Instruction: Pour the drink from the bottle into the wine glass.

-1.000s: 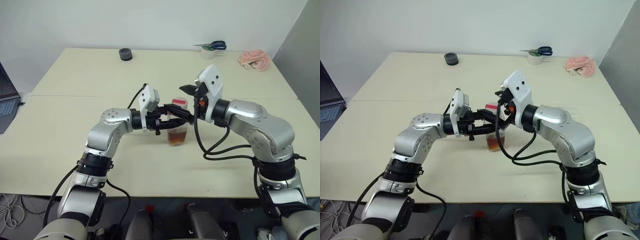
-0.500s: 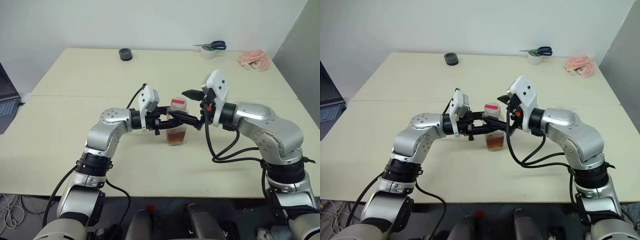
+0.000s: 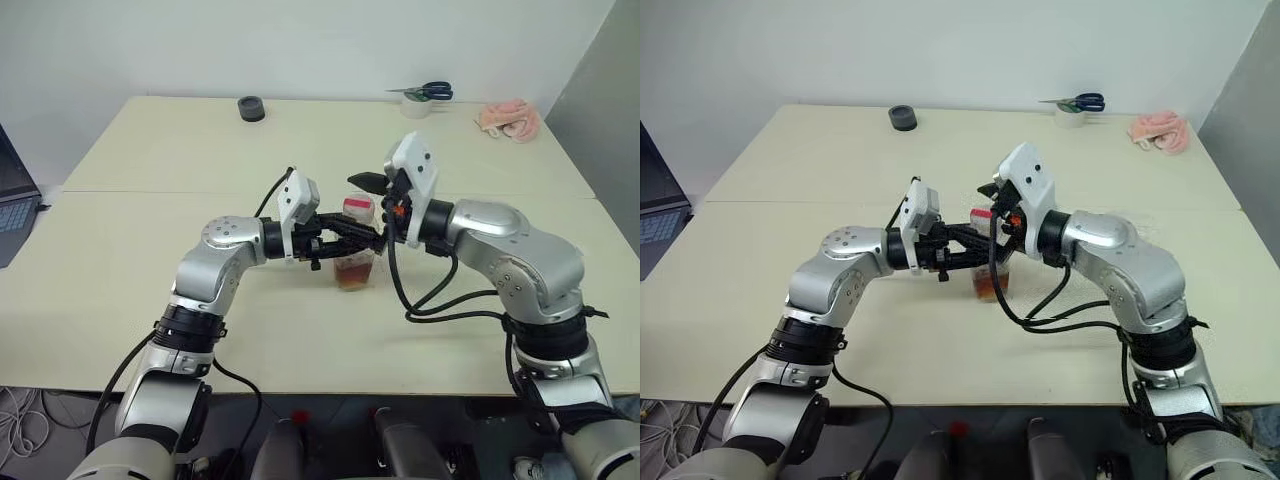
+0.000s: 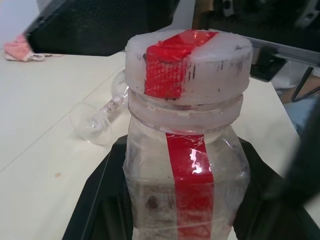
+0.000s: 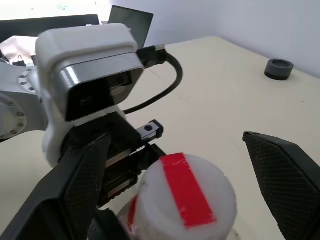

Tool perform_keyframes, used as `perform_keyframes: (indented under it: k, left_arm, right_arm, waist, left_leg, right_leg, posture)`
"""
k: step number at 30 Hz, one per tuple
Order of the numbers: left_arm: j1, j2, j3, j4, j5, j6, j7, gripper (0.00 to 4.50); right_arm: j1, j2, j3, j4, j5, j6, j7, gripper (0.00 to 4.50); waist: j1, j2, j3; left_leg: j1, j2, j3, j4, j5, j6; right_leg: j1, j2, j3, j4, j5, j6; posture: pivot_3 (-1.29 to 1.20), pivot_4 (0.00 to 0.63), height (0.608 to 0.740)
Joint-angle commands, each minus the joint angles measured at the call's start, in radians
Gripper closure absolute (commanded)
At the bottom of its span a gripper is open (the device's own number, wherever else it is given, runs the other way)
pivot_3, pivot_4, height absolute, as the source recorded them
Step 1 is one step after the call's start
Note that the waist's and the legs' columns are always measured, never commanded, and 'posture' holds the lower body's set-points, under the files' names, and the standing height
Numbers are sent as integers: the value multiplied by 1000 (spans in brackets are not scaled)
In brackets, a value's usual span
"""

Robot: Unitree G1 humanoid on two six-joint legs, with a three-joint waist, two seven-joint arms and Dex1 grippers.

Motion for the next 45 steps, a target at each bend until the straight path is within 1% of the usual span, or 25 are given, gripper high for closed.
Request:
perform_keyframes:
  k: [1,8,35,40,45]
  left_arm:
    - [-5,2,10,-51,-12,-16,0,2525]
    - [-1,2,12,-54,-13,-15,3,2545]
    - [10,4,11,-64,-12,-7,7,2550]
    - [10,3,9,-64,-12,-6,7,2550]
    - [7,3,10,-62,-11,-7,6,2550]
  right_arm:
    - [-31,6,-7,6,-26,-36,-12,0]
    - [-42,16,-25,29,-23,-42,-7,0]
    - [16,-79,-55,-22,44,-31,98,0]
    - [8,-63,-60,-45,83,-22,107,0]
    - [-3,-35,-43,-11,48,-38,71,0]
  waist:
    - [0,0,0]
    - [0,0,0]
    - [0,0,0]
    - [0,0,0]
    - [0,0,0]
  left_leg:
    - [0,0,0,0,0,0]
    - [0,0,0,0,0,0]
    - [0,0,0,0,0,0]
    - [0,0,0,0,0,0]
    - [0,0,0,0,0,0]
  right_leg:
    - [0,0,0,0,0,0]
    - [0,0,0,0,0,0]
    - [0,0,0,0,0,0]
    - [0,0,0,0,0,0]
    - [0,0,0,0,0,1]
  posture:
    - [0,150,740]
    - [0,150,740]
    - [0,150,740]
    - [0,150,740]
    - [0,150,740]
